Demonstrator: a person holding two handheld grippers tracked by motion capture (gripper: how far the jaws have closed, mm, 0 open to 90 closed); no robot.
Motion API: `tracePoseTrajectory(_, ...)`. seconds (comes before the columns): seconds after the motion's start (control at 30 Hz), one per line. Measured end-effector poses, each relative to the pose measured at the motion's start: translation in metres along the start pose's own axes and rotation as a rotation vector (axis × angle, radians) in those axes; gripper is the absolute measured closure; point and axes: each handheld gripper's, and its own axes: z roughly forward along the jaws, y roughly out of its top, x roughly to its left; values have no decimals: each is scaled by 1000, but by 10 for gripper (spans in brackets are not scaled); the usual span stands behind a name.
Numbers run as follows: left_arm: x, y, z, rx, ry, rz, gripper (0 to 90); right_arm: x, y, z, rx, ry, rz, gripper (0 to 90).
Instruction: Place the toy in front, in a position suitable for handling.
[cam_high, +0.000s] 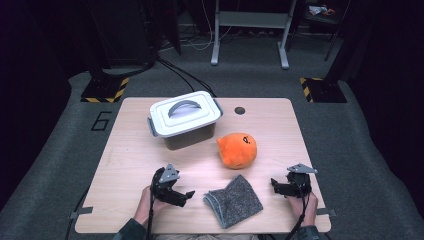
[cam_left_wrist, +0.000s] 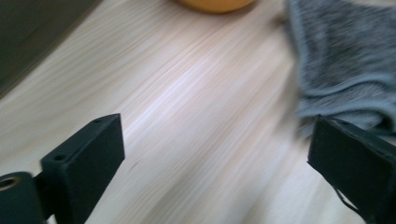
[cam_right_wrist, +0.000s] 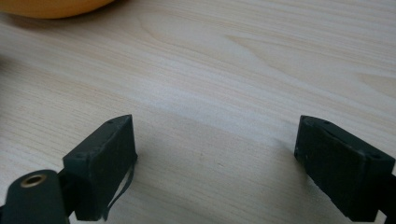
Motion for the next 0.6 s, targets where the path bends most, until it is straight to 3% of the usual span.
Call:
tracePoseTrajectory(0.1, 10, -14, -5, 4, 32, -39, 0, 0, 0, 0, 2, 0, 3, 111)
tracePoseTrajectory(0.33, 23, -27, -11, 28, 135, -69, 0, 1, 0, 0, 4, -5, 7, 96)
tracePoseTrajectory(0.47, 28, -36, -8, 51, 150, -99, 0, 2, 0, 1, 19, -15, 10, 47)
tracePoseTrajectory(0.6, 28, -37, -5, 71, 161, -84, 0, 3, 1, 1, 34, -2, 18, 19)
